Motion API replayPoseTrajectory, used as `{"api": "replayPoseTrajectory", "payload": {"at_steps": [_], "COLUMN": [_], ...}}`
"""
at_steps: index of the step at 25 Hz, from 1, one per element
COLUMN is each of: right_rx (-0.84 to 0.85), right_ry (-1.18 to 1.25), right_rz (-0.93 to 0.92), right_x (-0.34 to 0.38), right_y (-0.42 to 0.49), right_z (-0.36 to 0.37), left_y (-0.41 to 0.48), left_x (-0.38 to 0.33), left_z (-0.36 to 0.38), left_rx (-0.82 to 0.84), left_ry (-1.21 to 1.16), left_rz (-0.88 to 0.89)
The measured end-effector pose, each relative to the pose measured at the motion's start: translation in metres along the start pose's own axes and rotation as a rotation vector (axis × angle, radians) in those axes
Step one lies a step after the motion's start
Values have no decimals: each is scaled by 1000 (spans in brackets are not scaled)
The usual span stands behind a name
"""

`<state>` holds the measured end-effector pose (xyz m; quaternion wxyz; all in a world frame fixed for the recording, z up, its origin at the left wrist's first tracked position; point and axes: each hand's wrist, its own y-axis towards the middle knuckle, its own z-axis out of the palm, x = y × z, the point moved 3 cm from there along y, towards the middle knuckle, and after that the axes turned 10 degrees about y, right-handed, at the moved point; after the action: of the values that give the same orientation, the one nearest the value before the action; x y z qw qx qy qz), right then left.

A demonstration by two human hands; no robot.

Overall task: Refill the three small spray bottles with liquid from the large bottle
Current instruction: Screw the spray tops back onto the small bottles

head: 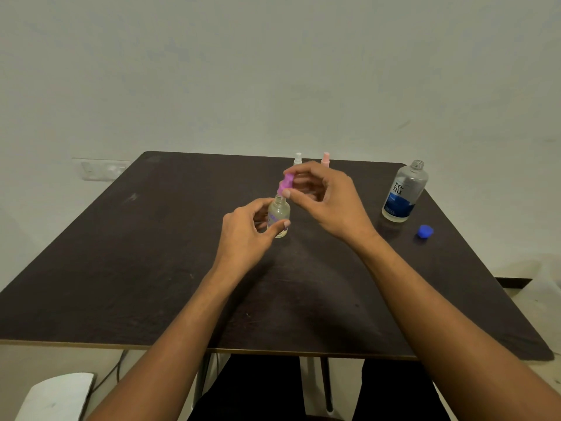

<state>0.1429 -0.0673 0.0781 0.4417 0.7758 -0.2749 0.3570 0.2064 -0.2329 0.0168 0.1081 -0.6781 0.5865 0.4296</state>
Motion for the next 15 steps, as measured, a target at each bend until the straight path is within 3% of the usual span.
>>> {"api": "replayPoseTrajectory", "payload": {"at_steps": [7,15], "right_rx": [51,0], "right_ry": [-90,-202], "right_rz": [11,-3], "right_x": [-10,-13], "right_y": [-3,-1], "right_z": [5,7], "left_y": [0,-7], "left_x": [-5,-11], "left_z": [1,3], "left_rx": [11,27], "left_ry": [13,39], "left_rz": [14,13]}}
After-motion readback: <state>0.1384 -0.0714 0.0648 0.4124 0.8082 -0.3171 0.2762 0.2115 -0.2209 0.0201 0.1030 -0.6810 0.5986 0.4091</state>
